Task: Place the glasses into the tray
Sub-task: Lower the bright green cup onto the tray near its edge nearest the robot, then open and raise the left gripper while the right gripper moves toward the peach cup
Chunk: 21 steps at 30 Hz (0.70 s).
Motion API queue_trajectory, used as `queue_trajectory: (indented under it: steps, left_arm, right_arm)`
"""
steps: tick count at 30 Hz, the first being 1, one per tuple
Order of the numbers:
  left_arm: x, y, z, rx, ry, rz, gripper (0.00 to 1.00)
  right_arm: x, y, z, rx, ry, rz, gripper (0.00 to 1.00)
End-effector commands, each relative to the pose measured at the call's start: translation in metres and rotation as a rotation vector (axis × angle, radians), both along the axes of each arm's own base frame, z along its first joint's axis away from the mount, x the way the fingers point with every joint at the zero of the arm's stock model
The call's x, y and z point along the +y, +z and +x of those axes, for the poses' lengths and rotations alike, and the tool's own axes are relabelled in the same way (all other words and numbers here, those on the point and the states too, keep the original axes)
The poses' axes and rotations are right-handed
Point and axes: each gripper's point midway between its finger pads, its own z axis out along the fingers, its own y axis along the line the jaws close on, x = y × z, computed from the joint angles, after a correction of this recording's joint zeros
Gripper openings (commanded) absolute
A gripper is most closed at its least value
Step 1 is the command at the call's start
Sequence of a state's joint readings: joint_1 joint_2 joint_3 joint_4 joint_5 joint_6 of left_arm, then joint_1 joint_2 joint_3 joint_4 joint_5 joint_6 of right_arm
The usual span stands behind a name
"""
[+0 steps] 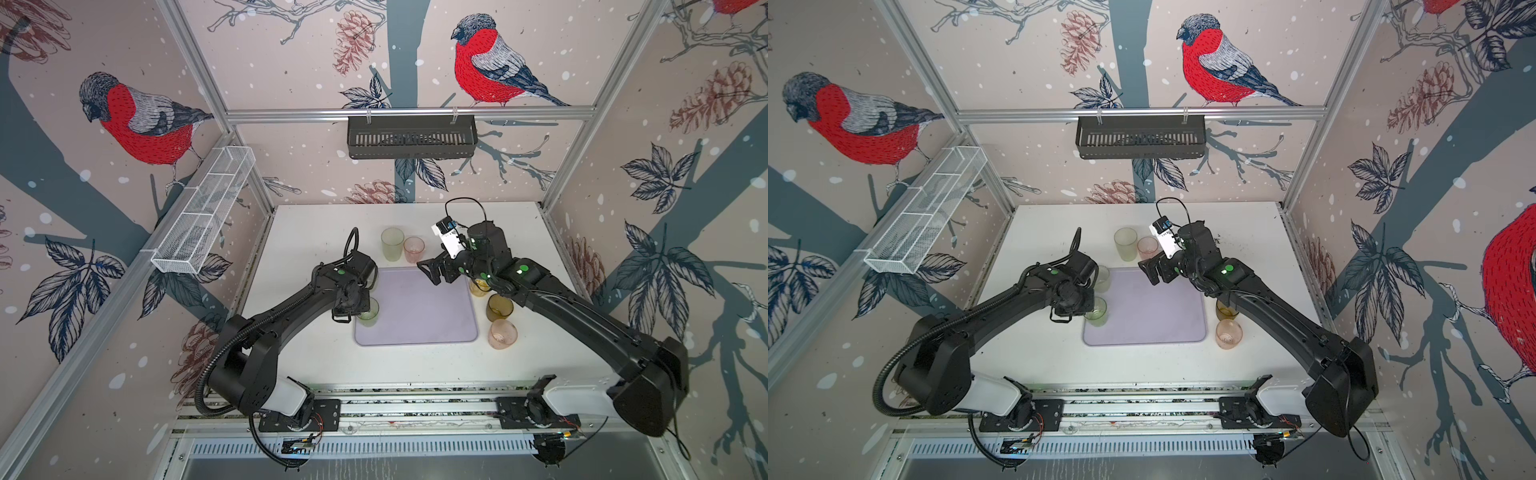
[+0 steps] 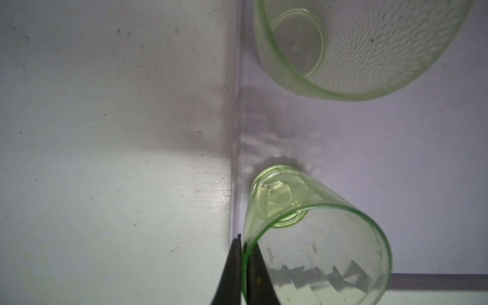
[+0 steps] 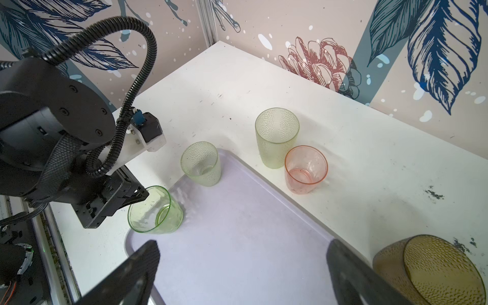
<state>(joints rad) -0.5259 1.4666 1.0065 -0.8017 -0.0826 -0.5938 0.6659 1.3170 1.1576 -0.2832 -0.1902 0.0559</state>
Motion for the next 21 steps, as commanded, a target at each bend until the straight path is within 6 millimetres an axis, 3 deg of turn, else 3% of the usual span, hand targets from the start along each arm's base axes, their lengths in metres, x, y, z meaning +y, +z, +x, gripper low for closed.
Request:
queue_trajectory:
  steps: [1, 13, 21]
  left_arm:
    - [0.006, -0.001, 0.001, -0.003, 0.003, 0.03, 0.09]
    - [0.004, 0.004, -0.002, 0.007, -0.011, 0.016, 0.3]
    - [0.003, 0.028, -0.004, -0.014, -0.013, -0.003, 0.42]
  right_arm:
    - [0.002, 0.007, 0.001, -0.014, -0.003, 0.025, 1.0]
    - [0.0, 0.009, 0.002, -0.017, -0.007, 0.024, 1.0]
    - [0.0, 0.014, 0.002, -0.021, -0.01, 0.024, 1.0]
